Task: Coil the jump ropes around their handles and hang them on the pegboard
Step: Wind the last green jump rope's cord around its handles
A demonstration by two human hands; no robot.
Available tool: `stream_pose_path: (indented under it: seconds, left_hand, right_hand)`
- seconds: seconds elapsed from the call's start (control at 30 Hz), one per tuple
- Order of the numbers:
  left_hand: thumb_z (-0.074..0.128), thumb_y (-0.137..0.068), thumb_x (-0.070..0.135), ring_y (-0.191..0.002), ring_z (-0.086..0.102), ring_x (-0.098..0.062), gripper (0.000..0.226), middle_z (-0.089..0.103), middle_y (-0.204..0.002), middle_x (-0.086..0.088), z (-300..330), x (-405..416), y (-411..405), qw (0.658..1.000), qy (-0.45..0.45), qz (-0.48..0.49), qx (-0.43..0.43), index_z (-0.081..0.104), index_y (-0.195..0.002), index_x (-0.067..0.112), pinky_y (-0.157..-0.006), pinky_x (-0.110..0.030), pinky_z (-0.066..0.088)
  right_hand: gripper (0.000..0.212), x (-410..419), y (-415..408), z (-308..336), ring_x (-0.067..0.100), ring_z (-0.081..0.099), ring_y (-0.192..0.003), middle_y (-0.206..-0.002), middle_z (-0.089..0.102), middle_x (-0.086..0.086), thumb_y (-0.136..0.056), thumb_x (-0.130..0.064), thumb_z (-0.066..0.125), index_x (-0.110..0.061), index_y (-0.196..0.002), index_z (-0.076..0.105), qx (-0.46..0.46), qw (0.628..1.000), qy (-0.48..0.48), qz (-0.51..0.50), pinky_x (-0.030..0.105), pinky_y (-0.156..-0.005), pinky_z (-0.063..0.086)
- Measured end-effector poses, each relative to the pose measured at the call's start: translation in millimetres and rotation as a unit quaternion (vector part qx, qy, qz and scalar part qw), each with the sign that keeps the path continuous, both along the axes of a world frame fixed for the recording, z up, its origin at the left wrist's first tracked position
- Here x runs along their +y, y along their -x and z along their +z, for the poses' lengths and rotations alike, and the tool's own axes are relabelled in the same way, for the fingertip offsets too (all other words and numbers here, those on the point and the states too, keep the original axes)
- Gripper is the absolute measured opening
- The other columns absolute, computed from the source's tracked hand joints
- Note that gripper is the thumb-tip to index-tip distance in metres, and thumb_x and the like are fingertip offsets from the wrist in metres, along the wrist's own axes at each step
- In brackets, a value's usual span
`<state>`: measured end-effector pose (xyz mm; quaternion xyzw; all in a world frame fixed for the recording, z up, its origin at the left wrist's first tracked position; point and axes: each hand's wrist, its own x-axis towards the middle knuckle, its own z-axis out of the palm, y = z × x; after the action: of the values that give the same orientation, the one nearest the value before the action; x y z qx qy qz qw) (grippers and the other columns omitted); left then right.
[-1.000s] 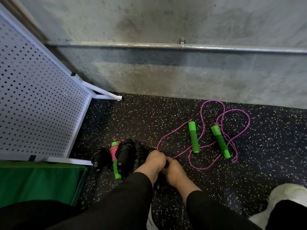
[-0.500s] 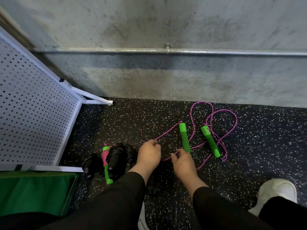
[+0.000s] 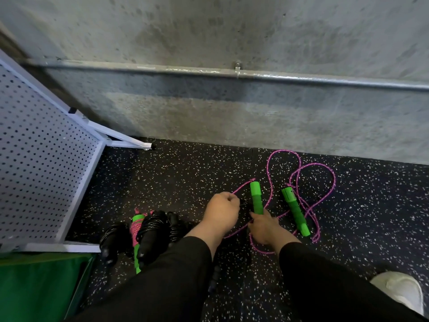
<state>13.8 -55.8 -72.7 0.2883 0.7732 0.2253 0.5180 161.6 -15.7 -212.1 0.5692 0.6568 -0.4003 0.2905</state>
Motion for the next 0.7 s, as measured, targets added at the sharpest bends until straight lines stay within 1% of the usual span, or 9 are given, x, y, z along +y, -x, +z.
stream_pose_path:
  seconds: [0.1, 0.2, 0.27, 0.37, 0.4, 0.47, 0.53, 0.63, 0.7]
  left_hand:
    - [0.048, -0.102, 0.023, -0.080, 0.061, -0.022, 0.020, 0.075, -0.105, -0.018, -1, -1, -3, 1.000, -0.006, 0.015, -0.014, 0.066, -0.109, 0.018, -0.070, -0.037, 0.052]
    - [0.047, -0.104, 0.022, -0.082, 0.063, -0.022, 0.018, 0.074, -0.102, -0.012, 4, -1, -3, 1.000, -0.020, 0.016, -0.010, 0.064, -0.101, 0.023, -0.072, -0.040, 0.055]
    - [0.046, -0.105, 0.021, -0.083, 0.064, -0.021, 0.021, 0.074, -0.099, -0.007, 11, 0, -2, 0.999, -0.032, 0.020, -0.005, 0.061, -0.091, 0.027, -0.072, -0.037, 0.054]
    - [0.045, -0.105, 0.020, -0.081, 0.066, -0.023, 0.026, 0.074, -0.099, -0.008, 28, 0, -2, 0.999, -0.048, 0.016, 0.005, 0.061, -0.087, 0.029, -0.072, -0.036, 0.054]
    - [0.046, -0.105, 0.020, -0.082, 0.068, -0.024, 0.024, 0.074, -0.097, -0.008, 35, 1, -2, 0.998, -0.057, 0.011, 0.015, 0.065, -0.092, 0.026, -0.072, -0.036, 0.056]
    - [0.046, -0.104, 0.020, -0.088, 0.071, -0.025, 0.024, 0.073, -0.098, -0.004, 52, 4, -4, 0.996, -0.083, -0.002, 0.038, 0.069, -0.113, 0.019, -0.072, -0.034, 0.056]
    - [0.047, -0.104, 0.018, -0.093, 0.068, -0.024, 0.031, 0.071, -0.110, -0.004, 74, 9, -8, 0.991, -0.117, -0.012, 0.062, 0.062, -0.131, 0.015, -0.077, -0.032, 0.054]
    - [0.048, -0.102, 0.018, -0.110, 0.063, -0.030, 0.043, 0.063, -0.126, -0.009, 122, 22, -13, 0.973, -0.184, -0.017, 0.137, 0.049, -0.145, 0.013, -0.094, -0.039, 0.051]
    - [0.050, -0.100, 0.017, -0.127, 0.053, -0.035, 0.053, 0.053, -0.142, -0.016, 157, 30, -12, 0.958, -0.222, -0.001, 0.179, 0.040, -0.151, 0.011, -0.108, -0.043, 0.042]
  right_hand:
    - [0.033, 2, -1, -2, 0.039, 0.041, -0.129, -0.145, 0.039, 0.016, -0.100, -0.035, 0.044, -0.022, -0.129, 0.051, 0.003, 0.999, -0.035, -0.010, 0.061, -0.109, 0.038]
    - [0.035, 4, -3, 5, 0.026, 0.061, -0.096, -0.119, 0.057, 0.015, -0.099, -0.039, 0.058, -0.012, -0.120, 0.062, 0.032, 0.985, -0.115, -0.121, 0.043, -0.090, 0.056]
    - [0.033, 5, -6, 17, 0.021, 0.060, -0.078, -0.108, 0.062, 0.015, -0.093, -0.034, 0.071, -0.008, -0.111, 0.063, 0.045, 0.966, -0.186, -0.176, 0.033, -0.075, 0.054]
    - [0.037, 10, -9, 44, 0.020, 0.058, -0.073, -0.107, 0.064, 0.018, -0.092, -0.012, 0.069, -0.005, -0.121, 0.048, 0.107, 0.934, -0.206, -0.272, 0.029, -0.062, 0.048]
    - [0.042, 14, -7, 55, 0.019, 0.058, -0.071, -0.106, 0.064, 0.017, -0.094, -0.014, 0.066, -0.004, -0.128, 0.043, 0.130, 0.921, -0.200, -0.309, 0.028, -0.059, 0.046]
    - [0.062, 23, -5, 87, 0.018, 0.061, -0.068, -0.099, 0.066, 0.013, -0.097, -0.030, 0.063, -0.004, -0.145, 0.034, 0.182, 0.895, -0.165, -0.373, 0.035, -0.059, 0.052]
    - [0.063, 33, -7, 127, 0.017, 0.062, -0.063, -0.086, 0.067, 0.008, -0.098, -0.040, 0.059, -0.006, -0.148, 0.039, 0.255, 0.880, -0.133, -0.378, 0.036, -0.060, 0.056]
    - [0.030, 47, -19, 199, 0.015, 0.060, -0.056, -0.084, 0.070, 0.011, -0.100, -0.022, 0.051, -0.003, -0.120, 0.065, 0.350, 0.847, -0.144, -0.375, 0.028, -0.052, 0.052]
    - [0.022, 49, -28, 257, 0.015, 0.059, -0.054, -0.085, 0.070, 0.012, -0.100, -0.018, 0.050, -0.005, -0.103, 0.068, 0.402, 0.823, -0.141, -0.376, 0.025, -0.049, 0.051]
